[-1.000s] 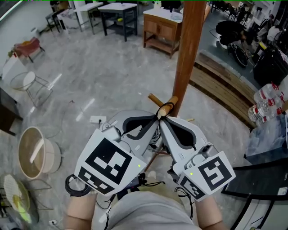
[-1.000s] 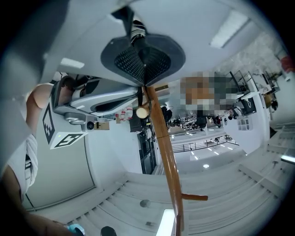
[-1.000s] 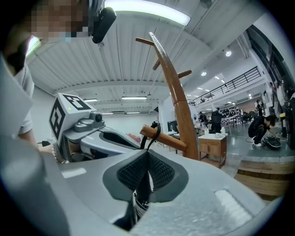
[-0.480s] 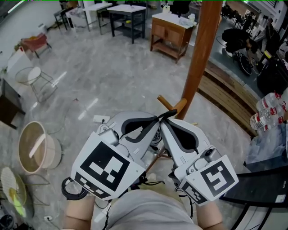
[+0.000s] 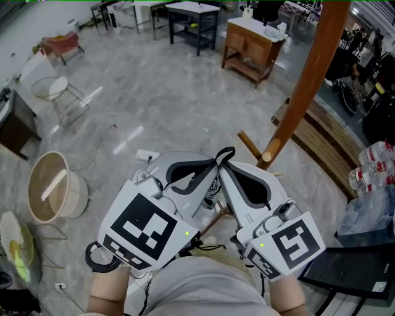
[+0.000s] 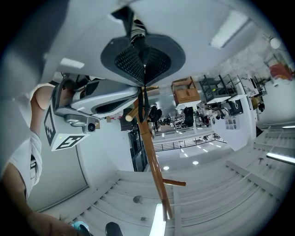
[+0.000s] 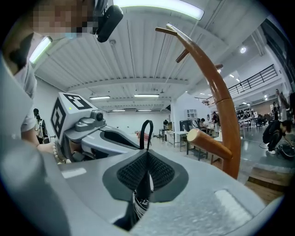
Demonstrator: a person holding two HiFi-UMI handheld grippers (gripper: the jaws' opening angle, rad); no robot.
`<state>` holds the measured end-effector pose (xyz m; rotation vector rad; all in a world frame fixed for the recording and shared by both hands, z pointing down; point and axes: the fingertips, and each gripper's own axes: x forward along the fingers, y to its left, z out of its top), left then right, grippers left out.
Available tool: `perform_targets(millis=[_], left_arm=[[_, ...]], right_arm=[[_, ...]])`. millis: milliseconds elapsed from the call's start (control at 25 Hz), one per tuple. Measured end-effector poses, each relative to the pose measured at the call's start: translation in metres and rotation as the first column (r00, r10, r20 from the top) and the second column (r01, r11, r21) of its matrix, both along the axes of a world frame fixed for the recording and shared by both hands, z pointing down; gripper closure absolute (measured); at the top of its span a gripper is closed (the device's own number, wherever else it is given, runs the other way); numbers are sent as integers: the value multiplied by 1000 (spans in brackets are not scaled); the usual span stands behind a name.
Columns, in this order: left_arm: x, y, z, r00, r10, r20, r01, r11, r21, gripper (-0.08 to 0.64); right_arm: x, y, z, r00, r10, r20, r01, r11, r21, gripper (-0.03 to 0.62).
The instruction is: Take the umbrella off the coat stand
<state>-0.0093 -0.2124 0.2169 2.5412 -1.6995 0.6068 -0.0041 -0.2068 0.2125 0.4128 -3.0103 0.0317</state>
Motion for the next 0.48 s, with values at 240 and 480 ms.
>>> perform_targets(millis=[240, 480], left_arm=[[-34, 13, 8, 999, -50, -13, 50, 999, -2, 538], [-55, 29, 15, 995, -98, -31, 98, 995, 4, 538]], right_arm=[[-33, 12, 9, 999, -40, -26, 39, 999, -13, 588], [-53, 24, 16, 996, -80, -38, 79, 997, -24, 588]])
